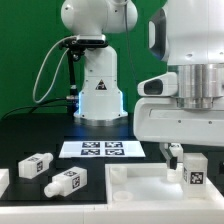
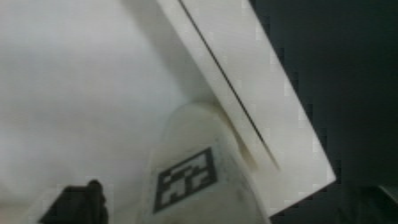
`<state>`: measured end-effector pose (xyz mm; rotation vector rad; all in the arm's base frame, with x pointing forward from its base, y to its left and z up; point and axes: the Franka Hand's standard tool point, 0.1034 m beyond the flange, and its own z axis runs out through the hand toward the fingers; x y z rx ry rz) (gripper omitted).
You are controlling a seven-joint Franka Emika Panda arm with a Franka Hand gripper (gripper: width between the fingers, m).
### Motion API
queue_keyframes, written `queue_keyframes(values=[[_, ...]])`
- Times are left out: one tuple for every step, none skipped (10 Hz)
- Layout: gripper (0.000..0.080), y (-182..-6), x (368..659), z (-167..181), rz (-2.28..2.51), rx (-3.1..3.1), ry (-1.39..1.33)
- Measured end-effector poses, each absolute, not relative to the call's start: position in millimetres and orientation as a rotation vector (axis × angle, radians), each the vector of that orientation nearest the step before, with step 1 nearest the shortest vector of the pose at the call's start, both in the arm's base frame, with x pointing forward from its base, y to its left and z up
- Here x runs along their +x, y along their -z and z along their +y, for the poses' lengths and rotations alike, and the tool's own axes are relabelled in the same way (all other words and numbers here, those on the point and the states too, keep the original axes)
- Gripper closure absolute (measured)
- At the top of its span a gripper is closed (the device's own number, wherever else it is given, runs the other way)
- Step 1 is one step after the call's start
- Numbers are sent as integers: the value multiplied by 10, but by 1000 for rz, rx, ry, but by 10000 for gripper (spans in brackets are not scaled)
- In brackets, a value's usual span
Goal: Assemble one leg
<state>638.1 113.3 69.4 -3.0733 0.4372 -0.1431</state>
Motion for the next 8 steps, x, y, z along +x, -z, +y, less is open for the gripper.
queue_keyframes(values=[[151, -697, 6391, 1105, 271, -3096, 147], [166, -692, 6388, 1110, 317, -3090, 145], [166, -688, 6386, 1110, 347, -3086, 144], [337, -687, 6386, 1106, 361, -3085, 143], [519, -685, 6385, 1106, 413, -3077, 142], [519, -683, 6384, 1108, 539, -3052, 138], [517, -681, 6383, 1108, 660, -3025, 135], [517, -681, 6383, 1107, 746, -3002, 133]])
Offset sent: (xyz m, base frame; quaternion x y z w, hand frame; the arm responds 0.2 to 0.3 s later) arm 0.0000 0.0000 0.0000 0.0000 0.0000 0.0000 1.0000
